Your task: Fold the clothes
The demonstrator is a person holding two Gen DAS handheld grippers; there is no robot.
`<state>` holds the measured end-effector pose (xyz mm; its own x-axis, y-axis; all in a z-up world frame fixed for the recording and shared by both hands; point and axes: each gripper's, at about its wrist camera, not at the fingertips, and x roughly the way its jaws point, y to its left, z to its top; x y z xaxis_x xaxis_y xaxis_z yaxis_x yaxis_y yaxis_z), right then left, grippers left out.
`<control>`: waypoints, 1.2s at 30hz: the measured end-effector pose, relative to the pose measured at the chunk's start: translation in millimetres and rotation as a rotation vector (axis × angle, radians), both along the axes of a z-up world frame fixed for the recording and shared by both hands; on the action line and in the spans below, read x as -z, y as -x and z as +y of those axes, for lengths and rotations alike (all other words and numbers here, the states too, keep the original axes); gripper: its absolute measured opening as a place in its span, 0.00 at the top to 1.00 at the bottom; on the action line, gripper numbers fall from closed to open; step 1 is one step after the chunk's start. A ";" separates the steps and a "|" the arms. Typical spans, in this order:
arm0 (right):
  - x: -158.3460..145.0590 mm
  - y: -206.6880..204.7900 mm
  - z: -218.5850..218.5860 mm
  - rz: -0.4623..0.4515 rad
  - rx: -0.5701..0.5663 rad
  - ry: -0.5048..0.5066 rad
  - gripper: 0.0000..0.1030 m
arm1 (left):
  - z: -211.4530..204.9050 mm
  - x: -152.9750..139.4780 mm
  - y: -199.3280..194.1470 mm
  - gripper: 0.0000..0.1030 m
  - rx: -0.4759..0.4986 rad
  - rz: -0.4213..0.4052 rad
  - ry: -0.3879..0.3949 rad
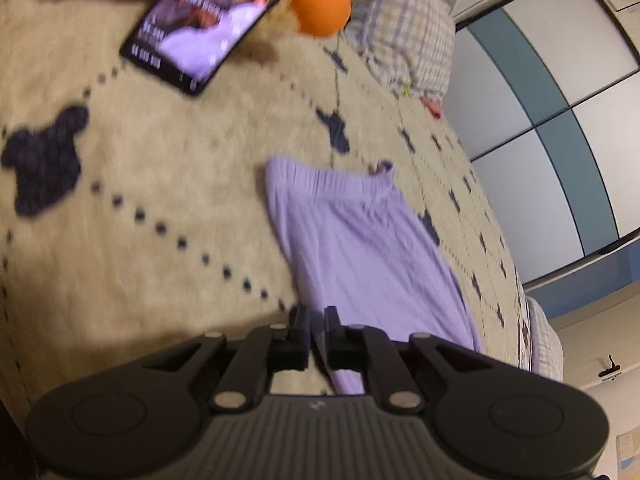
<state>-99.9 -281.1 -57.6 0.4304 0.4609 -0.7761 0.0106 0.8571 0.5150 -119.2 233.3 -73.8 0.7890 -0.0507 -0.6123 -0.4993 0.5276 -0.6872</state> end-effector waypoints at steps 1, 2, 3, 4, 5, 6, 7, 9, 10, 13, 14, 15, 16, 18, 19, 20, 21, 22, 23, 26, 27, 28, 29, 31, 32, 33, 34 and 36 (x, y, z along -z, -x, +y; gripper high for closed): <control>-3.2 0.3 3.3 -0.011 -0.026 0.009 0.93 | 3.9 -0.6 0.3 0.88 -0.012 -0.003 -0.004; -6.4 1.1 7.4 -0.025 -0.049 0.019 0.93 | 8.1 -0.3 -1.3 0.87 -0.024 -0.002 -0.008; -9.4 1.7 13.0 -0.042 -0.073 0.028 0.93 | 11.9 1.3 -3.1 0.85 -0.034 0.000 -0.006; -12.5 2.3 18.8 -0.059 -0.096 0.037 0.93 | 15.7 3.2 -4.7 0.85 -0.042 0.001 -0.003; -15.0 2.4 27.0 -0.077 -0.126 0.047 0.93 | 19.4 5.2 -6.3 0.85 -0.051 0.003 0.001; -17.4 2.4 35.5 -0.095 -0.156 0.057 0.93 | 22.1 7.3 -7.3 0.85 -0.058 0.000 0.006; -19.8 2.3 44.0 -0.114 -0.186 0.067 0.93 | 24.4 9.3 -8.1 0.85 -0.064 -0.004 0.011; -23.7 1.7 61.8 -0.158 -0.242 0.077 0.93 | 27.8 12.8 -9.8 0.85 -0.071 -0.014 0.016; -25.5 1.2 70.6 -0.182 -0.268 0.076 0.93 | 28.3 13.5 -10.4 0.85 -0.071 -0.019 0.012; -26.4 0.9 103.4 -0.268 -0.366 0.094 0.92 | 30.3 15.1 -11.6 0.85 -0.067 -0.038 0.009; -26.2 1.7 116.2 -0.302 -0.406 0.118 0.92 | 31.0 15.6 -11.9 0.85 -0.066 -0.043 0.007; -26.0 2.5 129.0 -0.336 -0.446 0.143 0.92 | 32.3 16.1 -12.4 0.85 -0.068 -0.048 0.009; -25.7 3.3 141.9 -0.370 -0.486 0.168 0.92 | 33.7 16.6 -13.0 0.85 -0.072 -0.052 0.012; -23.7 6.2 165.4 -0.423 -0.564 0.214 0.92 | 35.6 17.3 -13.6 0.85 -0.077 -0.059 0.018; -22.1 7.0 175.3 -0.441 -0.599 0.225 0.92 | 36.1 17.6 -13.7 0.85 -0.080 -0.061 0.020; -20.5 7.6 185.0 -0.459 -0.632 0.235 0.92 | 36.3 17.8 -13.9 0.85 -0.080 -0.064 0.021; -19.0 7.9 193.6 -0.474 -0.659 0.245 0.92 | 36.5 18.0 -14.1 0.85 -0.080 -0.066 0.017; -17.7 8.2 201.0 -0.487 -0.677 0.257 0.92 | 36.9 18.2 -14.2 0.85 -0.080 -0.068 0.011; -16.6 8.8 207.8 -0.502 -0.692 0.271 0.92 | 37.2 18.3 -14.4 0.85 -0.080 -0.070 0.006; -13.3 7.2 223.3 -0.538 -0.730 0.325 0.92 | 39.6 20.0 -13.1 0.85 -0.096 -0.080 0.010; -11.8 6.3 227.4 -0.547 -0.738 0.344 0.92 | 40.4 20.6 -12.6 0.85 -0.101 -0.083 0.013; -10.3 5.4 231.3 -0.555 -0.746 0.362 0.92 | 41.9 21.4 -12.4 0.83 -0.107 -0.087 0.020; -9.1 4.4 234.1 -0.563 -0.752 0.381 0.91 | 43.4 21.8 -12.3 0.82 -0.111 -0.090 0.027; -6.3 2.7 238.2 -0.574 -0.769 0.403 0.90 | 44.9 21.2 -11.5 0.76 -0.114 -0.100 0.027; -5.0 1.8 240.0 -0.577 -0.777 0.410 0.89 | 45.6 20.7 -11.0 0.73 -0.115 -0.105 0.026; -3.7 0.9 241.8 -0.579 -0.784 0.417 0.89 | 45.7 20.2 -11.6 0.69 -0.111 -0.110 0.023; -1.7 0.8 242.8 -0.580 -0.786 0.424 0.88 | 45.3 19.9 -13.1 0.64 -0.103 -0.114 0.018; 1.7 0.2 243.9 -0.585 -0.788 0.432 0.87 | 43.7 19.8 -17.3 0.59 -0.082 -0.116 0.001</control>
<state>-100.1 -37.2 -59.3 0.4892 0.5073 -0.7094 -0.7756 0.6251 -0.0877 -101.9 277.0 -93.6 0.8558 0.0161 -0.5170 -0.4581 0.4877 -0.7431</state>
